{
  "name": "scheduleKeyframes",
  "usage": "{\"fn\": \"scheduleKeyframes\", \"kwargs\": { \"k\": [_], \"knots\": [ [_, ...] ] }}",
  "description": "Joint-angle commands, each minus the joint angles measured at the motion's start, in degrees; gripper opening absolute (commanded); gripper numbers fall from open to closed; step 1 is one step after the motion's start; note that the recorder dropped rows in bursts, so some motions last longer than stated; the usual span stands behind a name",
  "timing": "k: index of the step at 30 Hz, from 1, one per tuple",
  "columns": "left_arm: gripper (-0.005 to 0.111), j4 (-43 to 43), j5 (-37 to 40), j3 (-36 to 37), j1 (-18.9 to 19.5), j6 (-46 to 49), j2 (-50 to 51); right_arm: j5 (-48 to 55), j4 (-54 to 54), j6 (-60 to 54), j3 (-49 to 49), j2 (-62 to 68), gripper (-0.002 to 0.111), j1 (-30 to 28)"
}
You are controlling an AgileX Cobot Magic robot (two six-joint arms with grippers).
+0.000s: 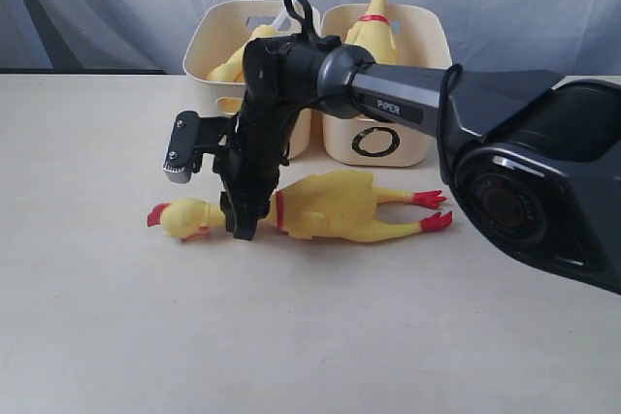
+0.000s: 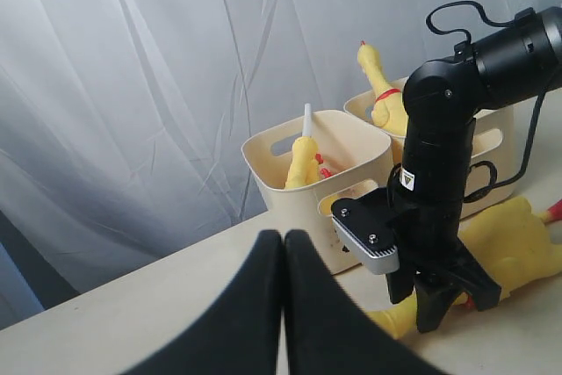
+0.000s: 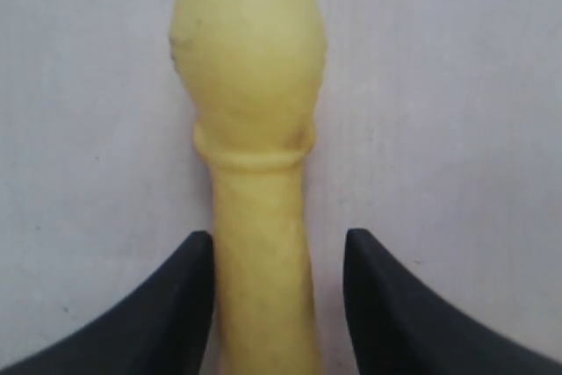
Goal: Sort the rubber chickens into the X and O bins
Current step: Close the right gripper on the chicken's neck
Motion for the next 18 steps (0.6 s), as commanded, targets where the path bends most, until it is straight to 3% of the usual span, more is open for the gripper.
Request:
{"fn": "scheduleKeyframes", "kwargs": {
  "k": [1,6,18],
  "knots": [
    [0.0,-0.77,-0.24,0.15,0.1,-0.43,-0.34,-0.37,-0.22,0.58,-0.24,-0.09,0.034,-0.06],
    [0.0,-0.77,-0.24,0.15,0.1,-0.43,-0.34,0.17,-0.22,0.58,-0.24,-0.09,-0.001,-0.06],
    [0.0,-0.77,-0.24,0.15,0.1,-0.43,-0.34,1.19,0.52,8.21,-0.24,-3.85,-0.001,-0.06]
  ]
}}
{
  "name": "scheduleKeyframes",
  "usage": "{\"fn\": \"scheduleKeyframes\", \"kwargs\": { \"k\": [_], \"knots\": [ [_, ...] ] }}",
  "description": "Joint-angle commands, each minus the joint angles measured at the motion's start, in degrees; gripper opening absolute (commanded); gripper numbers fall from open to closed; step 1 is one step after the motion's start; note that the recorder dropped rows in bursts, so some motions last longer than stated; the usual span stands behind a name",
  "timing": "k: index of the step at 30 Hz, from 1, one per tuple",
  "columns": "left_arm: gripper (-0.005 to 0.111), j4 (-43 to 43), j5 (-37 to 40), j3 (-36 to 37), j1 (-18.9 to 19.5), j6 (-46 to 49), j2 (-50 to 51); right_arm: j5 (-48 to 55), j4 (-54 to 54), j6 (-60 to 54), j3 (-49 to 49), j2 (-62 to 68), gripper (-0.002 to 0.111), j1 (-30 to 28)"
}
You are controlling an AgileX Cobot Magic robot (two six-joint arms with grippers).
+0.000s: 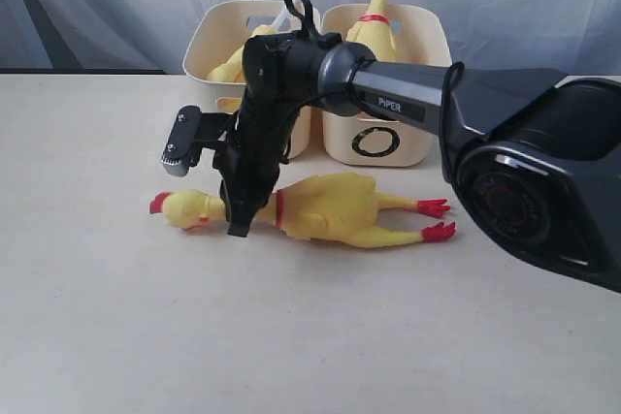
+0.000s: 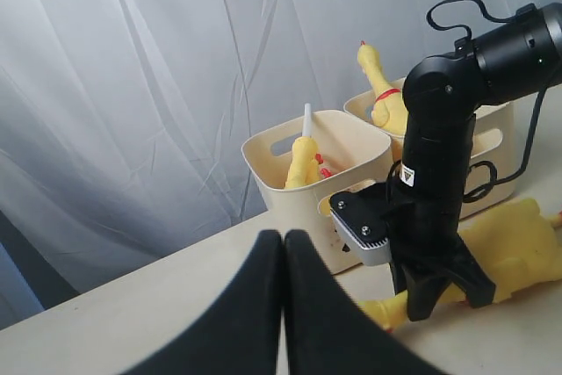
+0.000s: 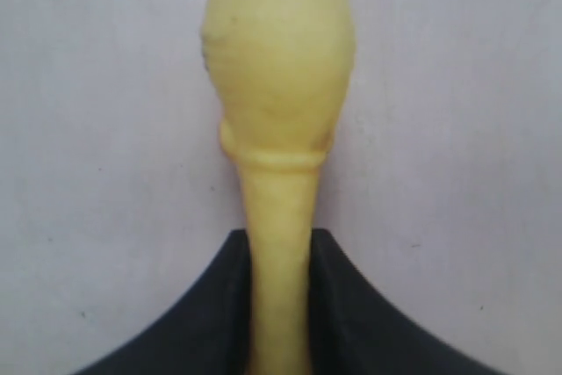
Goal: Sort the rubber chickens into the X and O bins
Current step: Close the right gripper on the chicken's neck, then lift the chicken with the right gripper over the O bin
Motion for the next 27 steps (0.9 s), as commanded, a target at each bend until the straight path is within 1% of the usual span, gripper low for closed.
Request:
{"fn": "scheduleKeyframes", "kwargs": {
  "k": [1,10,13,20,22,27],
  "knots": [
    [0.0,-0.77,-0.24,0.15,0.1,-0.43,-0.34,0.96,1.01,3.87,-0.24,-3.88,-0.001,-0.06],
    [0.0,-0.77,-0.24,0.15,0.1,-0.43,-0.34,1.22,4.03,6.98,-0.24,-10.02,-0.001,-0.06],
    [0.0,-0.77,-0.24,0.15,0.1,-0.43,-0.34,0.76,6.21,7.4,-0.24,-11.51,-0.001,-0.86],
    [0.0,-0.77,-0.24,0.15,0.1,-0.43,-0.34,1.11,23.02,5.82,-0.24,-13.88,-0.001,-7.33],
    [0.0,-0.77,-0.24,0.15,0.1,-0.43,-0.34,2.09,25.69,4.74,-0.24,-14.86,-0.001,-8.99],
    [0.0,-0.77,-0.24,0.15,0.1,-0.43,-0.34,4.47,27.38,4.17,-0.24,-17.22,-0.001,-11.48]
  ]
}}
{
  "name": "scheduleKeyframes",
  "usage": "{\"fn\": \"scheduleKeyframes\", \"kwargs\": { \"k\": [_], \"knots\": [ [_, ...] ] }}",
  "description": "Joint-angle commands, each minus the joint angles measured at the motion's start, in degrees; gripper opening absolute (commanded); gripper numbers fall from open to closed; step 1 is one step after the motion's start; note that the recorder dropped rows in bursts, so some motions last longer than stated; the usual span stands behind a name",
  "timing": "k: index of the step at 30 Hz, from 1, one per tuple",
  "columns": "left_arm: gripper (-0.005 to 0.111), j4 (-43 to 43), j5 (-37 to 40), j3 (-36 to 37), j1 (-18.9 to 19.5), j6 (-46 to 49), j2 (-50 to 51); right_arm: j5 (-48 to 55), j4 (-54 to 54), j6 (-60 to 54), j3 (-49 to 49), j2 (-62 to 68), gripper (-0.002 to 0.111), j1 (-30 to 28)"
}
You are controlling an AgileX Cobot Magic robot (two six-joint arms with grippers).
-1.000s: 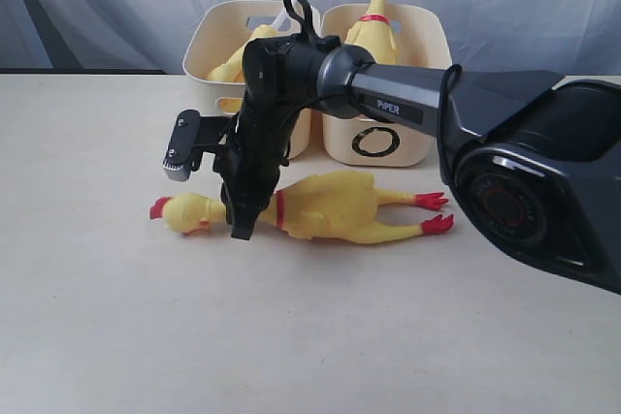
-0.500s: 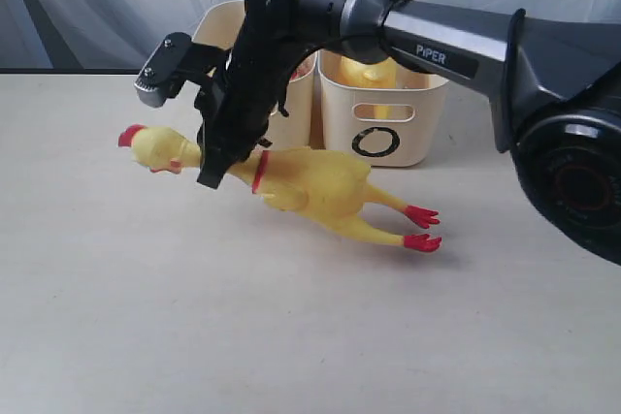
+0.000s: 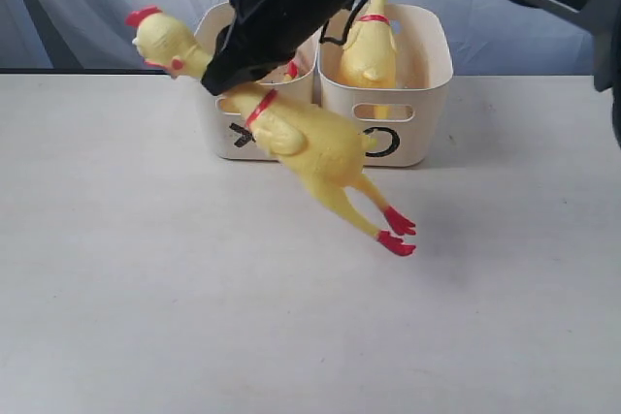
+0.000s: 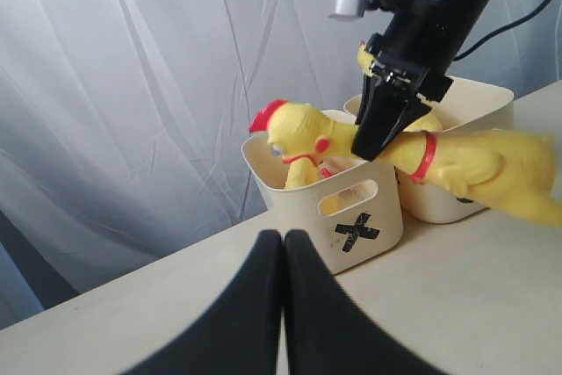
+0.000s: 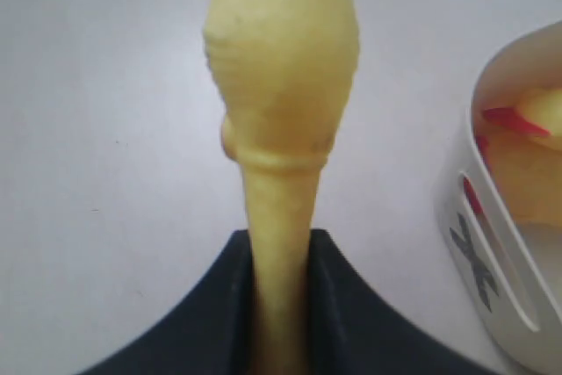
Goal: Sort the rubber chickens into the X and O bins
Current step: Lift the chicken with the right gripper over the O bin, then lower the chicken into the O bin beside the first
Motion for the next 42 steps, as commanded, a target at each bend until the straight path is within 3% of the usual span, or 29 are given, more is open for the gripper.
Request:
{"fn": "scheduleKeyframes", "kwargs": {
  "k": [1,6,16,24,42],
  "knots": [
    [0.0,-0.77,-0.24,0.15,0.1,-0.43,-0.34,2.56,3.92,-1.45,-0.24,-2.83,-0.001,-2.19],
    [0.0,-0.62,-0.24,0.15,0.1,-0.43,-0.34,6.63,11.69,-4.39,-0.24,-4.74,-0.001,-5.24],
    [0.0,-0.22,-0.24,0.15,0.1,-0.43,-0.34,8.83,15.18,-6.73,-0.24,-10.28,-0.001,-10.97],
    [0.0,-0.22,-0.24,0.15,0.1,-0.43,-0.34,8.83,15.58,-11.27,7.99,-17.61,-0.001,-16.01],
    [0.0,-0.22,-0.24,0.15,0.1,-0.43,-0.34,8.83,40.07,-16.12,9.07,-18.34,-0.001,-32.0]
  ]
}}
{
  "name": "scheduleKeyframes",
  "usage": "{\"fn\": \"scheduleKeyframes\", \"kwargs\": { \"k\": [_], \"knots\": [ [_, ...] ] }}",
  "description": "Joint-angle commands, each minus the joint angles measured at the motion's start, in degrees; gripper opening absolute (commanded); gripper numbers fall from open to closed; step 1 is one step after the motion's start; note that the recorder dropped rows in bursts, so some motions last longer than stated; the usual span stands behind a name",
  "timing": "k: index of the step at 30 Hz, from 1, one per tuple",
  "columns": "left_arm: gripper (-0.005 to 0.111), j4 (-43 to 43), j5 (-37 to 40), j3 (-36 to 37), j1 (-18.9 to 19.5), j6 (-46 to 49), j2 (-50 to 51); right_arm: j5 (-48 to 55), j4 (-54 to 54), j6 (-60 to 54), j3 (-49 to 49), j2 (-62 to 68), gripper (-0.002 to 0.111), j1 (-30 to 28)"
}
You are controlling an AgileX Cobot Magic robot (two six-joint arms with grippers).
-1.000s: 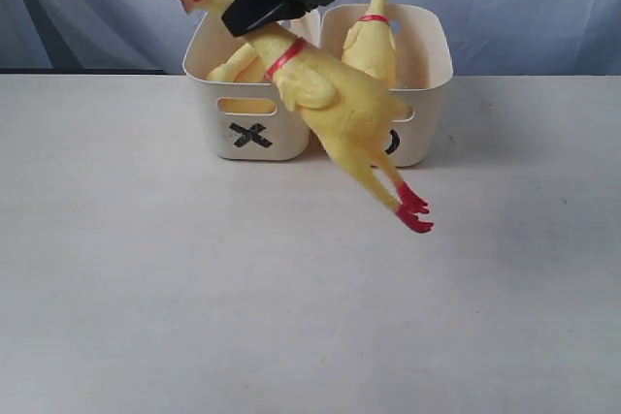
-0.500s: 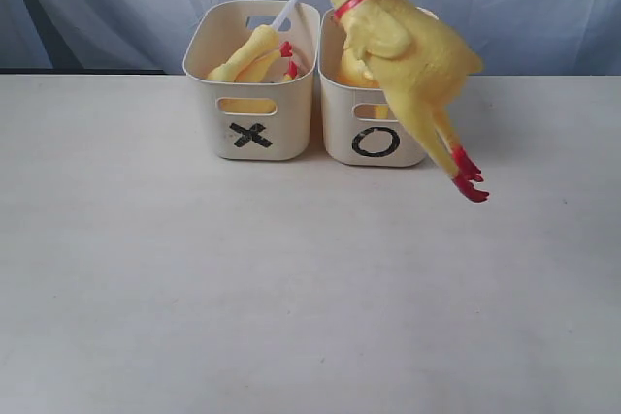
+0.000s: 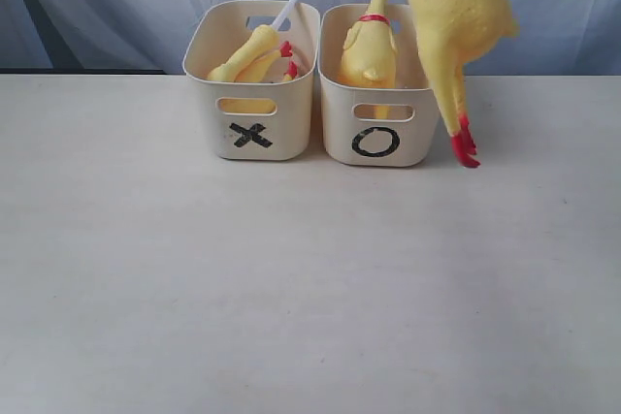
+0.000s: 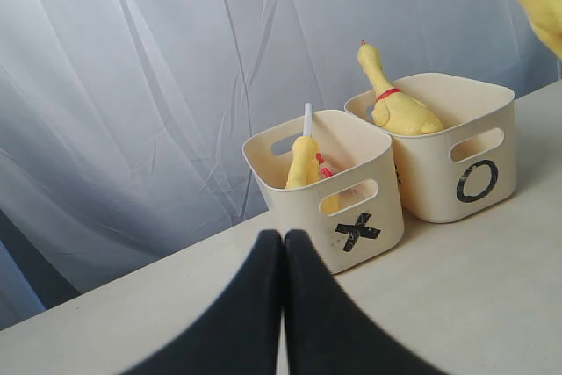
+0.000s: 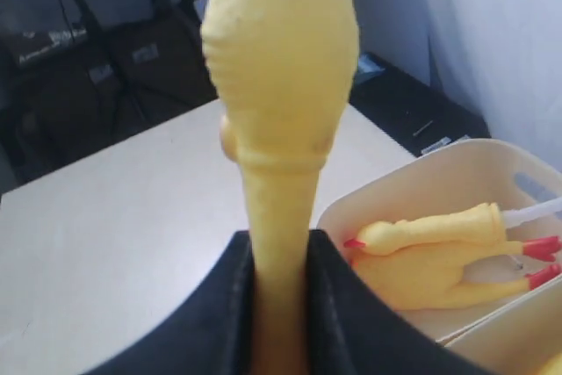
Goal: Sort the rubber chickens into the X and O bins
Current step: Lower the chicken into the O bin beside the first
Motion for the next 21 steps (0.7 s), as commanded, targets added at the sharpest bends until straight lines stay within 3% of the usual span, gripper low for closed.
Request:
{"fn": "scheduleKeyframes", "kwargs": {
  "k": [1,6,15,21],
  "knots": [
    [0.0,-0.22,-0.24,0.15,0.1,-0.43,-0.34,-0.43,10.31,-3.11,-0.11,-0.98,-0.001,-4.2],
    [0.0,-0.22,-0.24,0.15,0.1,-0.43,-0.34,-5.86,18.3,-8.54,-0.11,-0.98,-0.001,-5.22],
    [0.0,-0.22,-0.24,0.15,0.1,-0.43,-0.34,-27.86,21.61,-12.49,-0.11,-0.37,-0.001,-4.67],
    [0.0,-0.35,-0.24,0.15,0.1,-0.43,-0.34,-32.0,27.62,-15.32,-0.11,3.05,-0.001,-4.45]
  ]
}}
